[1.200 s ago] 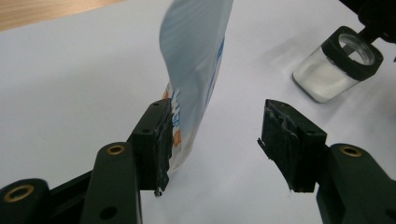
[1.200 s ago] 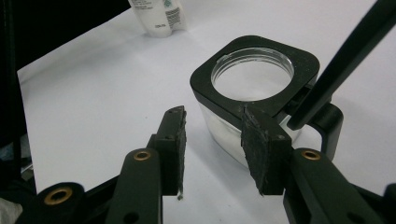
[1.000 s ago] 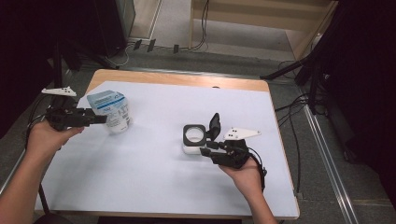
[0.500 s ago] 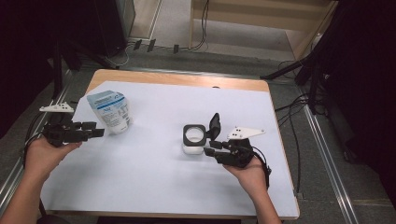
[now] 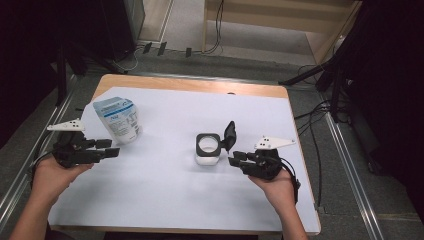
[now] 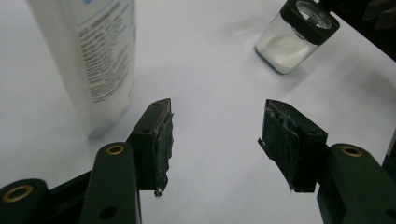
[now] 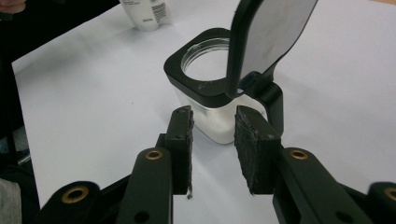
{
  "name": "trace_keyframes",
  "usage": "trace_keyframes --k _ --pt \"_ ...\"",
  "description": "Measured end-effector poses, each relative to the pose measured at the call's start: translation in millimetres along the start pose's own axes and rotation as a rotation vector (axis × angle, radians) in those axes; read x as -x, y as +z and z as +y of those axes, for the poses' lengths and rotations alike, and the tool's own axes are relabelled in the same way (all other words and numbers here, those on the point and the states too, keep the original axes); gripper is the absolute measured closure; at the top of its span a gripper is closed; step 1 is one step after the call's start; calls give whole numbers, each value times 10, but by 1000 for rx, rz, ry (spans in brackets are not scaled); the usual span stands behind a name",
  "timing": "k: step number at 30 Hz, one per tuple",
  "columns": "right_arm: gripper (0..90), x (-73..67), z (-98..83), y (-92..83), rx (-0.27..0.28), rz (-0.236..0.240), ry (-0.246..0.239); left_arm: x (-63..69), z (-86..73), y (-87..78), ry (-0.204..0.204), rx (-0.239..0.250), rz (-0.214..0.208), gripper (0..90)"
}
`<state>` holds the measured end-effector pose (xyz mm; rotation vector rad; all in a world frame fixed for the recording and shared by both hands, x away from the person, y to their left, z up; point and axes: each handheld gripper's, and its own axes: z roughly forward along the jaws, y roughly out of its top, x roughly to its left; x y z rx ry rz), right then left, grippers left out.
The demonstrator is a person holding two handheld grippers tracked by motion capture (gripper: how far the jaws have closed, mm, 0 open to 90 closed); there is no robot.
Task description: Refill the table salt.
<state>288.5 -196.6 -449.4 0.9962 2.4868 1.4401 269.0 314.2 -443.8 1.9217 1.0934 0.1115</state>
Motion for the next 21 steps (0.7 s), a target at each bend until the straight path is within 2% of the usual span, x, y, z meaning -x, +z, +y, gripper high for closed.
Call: trace_keyframes --k 9,15,21 --pt "819 99 8 -29 -12 -30 19 145 34 173 46 -42 -28 440" --pt "900 189 46 -46 2 -48 57 205 47 264 51 -45 -59 438" --pt "900 246 82 -61 20 -58 93 248 58 336 72 -64 -75 437"
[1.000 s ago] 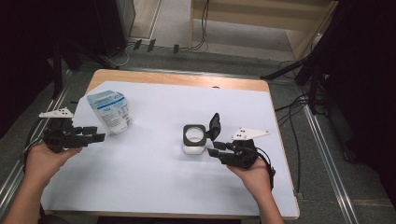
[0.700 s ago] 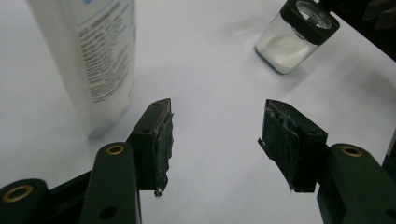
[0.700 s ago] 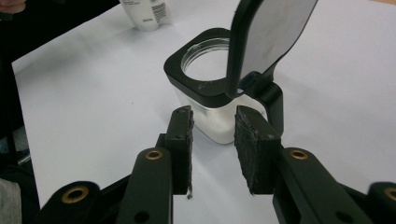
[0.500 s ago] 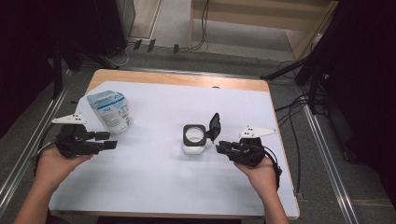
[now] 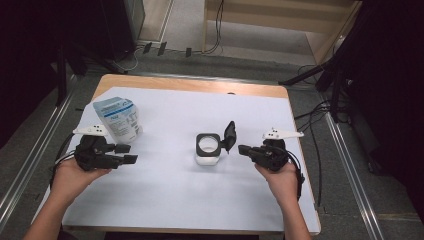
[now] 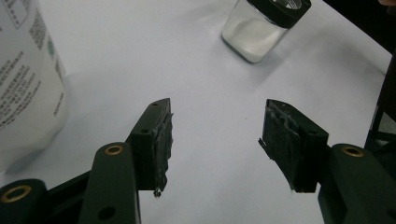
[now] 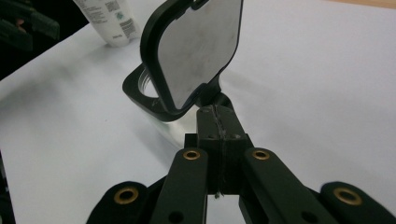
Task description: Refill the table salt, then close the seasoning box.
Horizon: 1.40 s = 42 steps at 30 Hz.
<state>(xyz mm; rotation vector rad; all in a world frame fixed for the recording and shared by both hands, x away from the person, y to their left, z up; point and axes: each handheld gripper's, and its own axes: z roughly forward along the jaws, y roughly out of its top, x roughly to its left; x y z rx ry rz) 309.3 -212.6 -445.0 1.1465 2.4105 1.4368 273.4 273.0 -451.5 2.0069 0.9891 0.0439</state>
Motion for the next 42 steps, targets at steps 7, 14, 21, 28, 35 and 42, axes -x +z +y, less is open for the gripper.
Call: trace_keyframes --k 7,14,21,28,35,42 --pt "900 44 98 45 12 -6 11 39 18 74 15 -14 -16 437" --pt "900 71 198 66 24 -9 10 67 24 71 24 -15 -13 438" --pt "900 105 275 78 31 0 19 76 21 84 28 -25 -23 437" --pt "900 137 343 126 36 29 12 66 15 102 27 -31 -26 437" --pt "900 106 361 187 14 37 1 61 8 120 25 -36 -25 439" --pt "900 85 362 210 8 31 -9 62 1 144 24 -45 -31 439"
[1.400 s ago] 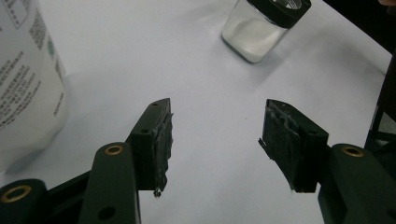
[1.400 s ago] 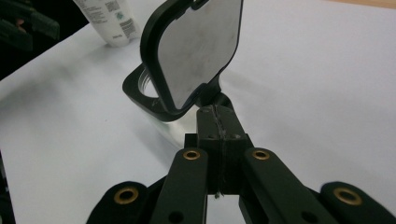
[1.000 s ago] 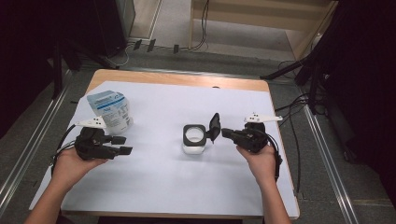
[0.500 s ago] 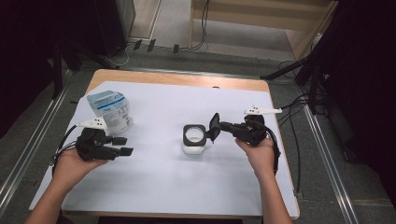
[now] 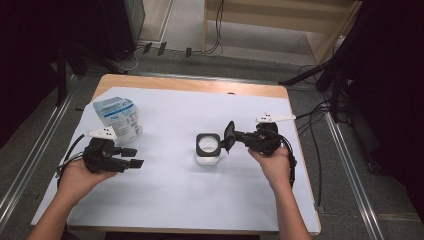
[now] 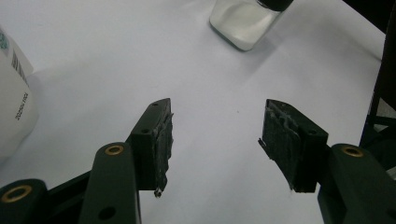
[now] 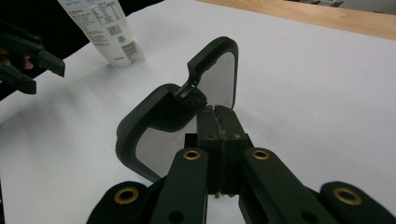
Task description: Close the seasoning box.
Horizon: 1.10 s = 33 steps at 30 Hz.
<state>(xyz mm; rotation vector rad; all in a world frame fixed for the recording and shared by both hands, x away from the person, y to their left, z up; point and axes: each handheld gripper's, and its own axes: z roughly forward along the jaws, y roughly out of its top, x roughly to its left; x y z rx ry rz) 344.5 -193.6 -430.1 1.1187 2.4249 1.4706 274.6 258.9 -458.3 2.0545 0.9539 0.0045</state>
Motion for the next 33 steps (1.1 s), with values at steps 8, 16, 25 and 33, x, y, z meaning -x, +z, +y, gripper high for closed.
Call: trace_keyframes --k 8,16,25,33 --pt "900 -30 25 -2 11 3 -6 -3 1 0 6 -9 1 439" --pt "900 -70 34 35 9 14 -18 -4 0 -4 3 -2 3 439" --pt "900 -81 26 109 0 13 -13 -11 -4 -10 -2 1 4 439" --pt "900 -89 22 185 -7 21 -9 -21 -7 -15 -1 -4 6 439"
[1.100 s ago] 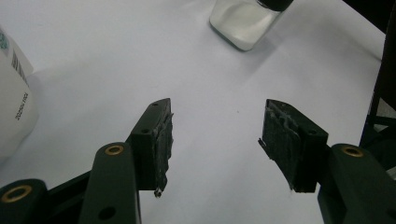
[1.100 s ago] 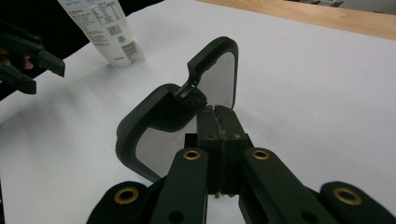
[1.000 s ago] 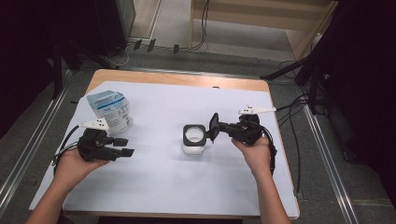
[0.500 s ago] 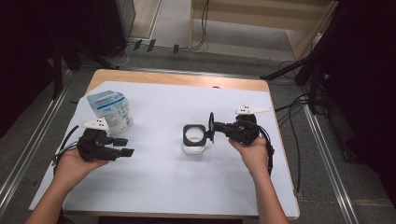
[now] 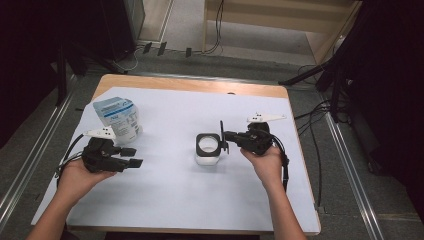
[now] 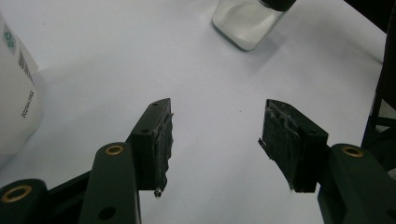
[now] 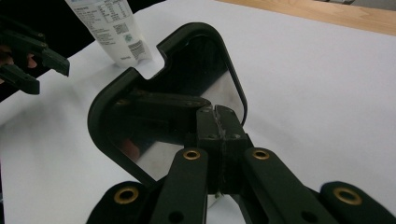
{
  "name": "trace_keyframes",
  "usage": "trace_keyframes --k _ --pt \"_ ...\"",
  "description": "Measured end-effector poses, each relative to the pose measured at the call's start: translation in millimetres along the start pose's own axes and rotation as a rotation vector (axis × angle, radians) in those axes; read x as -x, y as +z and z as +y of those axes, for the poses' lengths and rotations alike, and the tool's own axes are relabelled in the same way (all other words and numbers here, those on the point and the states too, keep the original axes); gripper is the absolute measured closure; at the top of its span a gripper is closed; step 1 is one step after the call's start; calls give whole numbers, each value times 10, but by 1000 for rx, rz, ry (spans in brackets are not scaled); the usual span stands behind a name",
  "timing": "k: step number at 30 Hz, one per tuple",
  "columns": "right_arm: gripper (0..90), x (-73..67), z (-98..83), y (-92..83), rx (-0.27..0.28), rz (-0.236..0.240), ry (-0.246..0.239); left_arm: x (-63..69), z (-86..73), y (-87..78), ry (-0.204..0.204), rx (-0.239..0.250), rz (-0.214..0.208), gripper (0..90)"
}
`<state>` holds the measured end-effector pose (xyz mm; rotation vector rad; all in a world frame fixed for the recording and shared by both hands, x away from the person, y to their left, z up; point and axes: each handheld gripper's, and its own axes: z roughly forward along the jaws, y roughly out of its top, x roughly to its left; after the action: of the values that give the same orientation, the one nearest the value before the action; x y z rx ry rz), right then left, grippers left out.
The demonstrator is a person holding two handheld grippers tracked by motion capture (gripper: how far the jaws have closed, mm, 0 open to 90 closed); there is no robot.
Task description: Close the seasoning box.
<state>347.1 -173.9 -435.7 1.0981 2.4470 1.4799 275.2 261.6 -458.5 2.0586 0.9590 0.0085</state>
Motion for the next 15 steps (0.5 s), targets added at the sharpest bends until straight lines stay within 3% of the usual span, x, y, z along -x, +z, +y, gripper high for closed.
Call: trace_keyframes --k 15 --pt "900 -17 -7 174 -34 15 -3 -6 -3 3 -3 0 5 439"
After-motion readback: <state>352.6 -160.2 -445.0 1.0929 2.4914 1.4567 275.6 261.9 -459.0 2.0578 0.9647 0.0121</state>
